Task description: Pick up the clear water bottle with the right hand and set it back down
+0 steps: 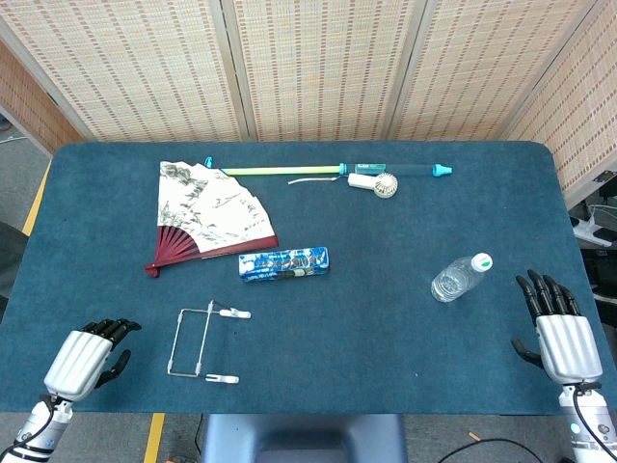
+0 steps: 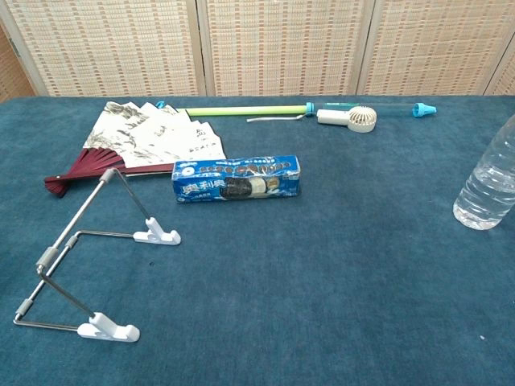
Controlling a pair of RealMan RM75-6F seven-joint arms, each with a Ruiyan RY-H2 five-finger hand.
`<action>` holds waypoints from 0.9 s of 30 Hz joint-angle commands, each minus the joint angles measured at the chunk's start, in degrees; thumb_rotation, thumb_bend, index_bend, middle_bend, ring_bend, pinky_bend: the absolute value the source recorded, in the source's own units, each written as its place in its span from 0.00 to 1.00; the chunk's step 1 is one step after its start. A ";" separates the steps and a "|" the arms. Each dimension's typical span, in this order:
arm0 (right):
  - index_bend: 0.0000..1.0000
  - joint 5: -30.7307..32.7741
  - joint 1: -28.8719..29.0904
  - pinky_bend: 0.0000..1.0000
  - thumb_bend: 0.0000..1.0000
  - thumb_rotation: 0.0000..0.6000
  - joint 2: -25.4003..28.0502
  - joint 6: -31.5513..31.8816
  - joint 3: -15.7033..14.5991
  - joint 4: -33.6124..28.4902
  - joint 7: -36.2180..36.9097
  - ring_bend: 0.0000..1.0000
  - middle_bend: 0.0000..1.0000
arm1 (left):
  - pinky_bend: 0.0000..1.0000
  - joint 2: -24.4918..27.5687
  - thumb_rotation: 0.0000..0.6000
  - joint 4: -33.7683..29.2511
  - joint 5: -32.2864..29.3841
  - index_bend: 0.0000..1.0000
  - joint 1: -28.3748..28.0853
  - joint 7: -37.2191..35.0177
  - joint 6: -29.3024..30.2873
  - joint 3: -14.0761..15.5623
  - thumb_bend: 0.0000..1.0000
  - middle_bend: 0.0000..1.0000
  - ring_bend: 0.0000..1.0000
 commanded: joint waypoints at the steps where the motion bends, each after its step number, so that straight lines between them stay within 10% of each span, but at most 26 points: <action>1: 0.00 -0.10 -0.43 0.13 0.12 1.00 -0.24 0.74 0.00 -0.20 -0.44 0.00 0.00 | 0.52 0.02 1.00 0.01 0.01 0.32 0.02 -0.08 0.03 -0.01 0.44 0.36 0.38; 13: 0.00 -1.21 -2.94 0.13 0.12 1.00 -4.09 5.42 0.76 1.12 8.05 0.00 0.00 | 0.52 -0.07 1.00 0.68 0.06 0.32 -0.17 -1.20 0.03 -0.17 0.44 0.36 0.38; 27: 0.00 -0.85 -1.80 0.11 0.12 1.00 -11.26 5.12 4.70 18.01 40.68 0.00 0.00 | 0.52 0.08 1.00 0.01 0.45 0.32 0.20 -0.22 0.41 0.15 0.44 0.36 0.38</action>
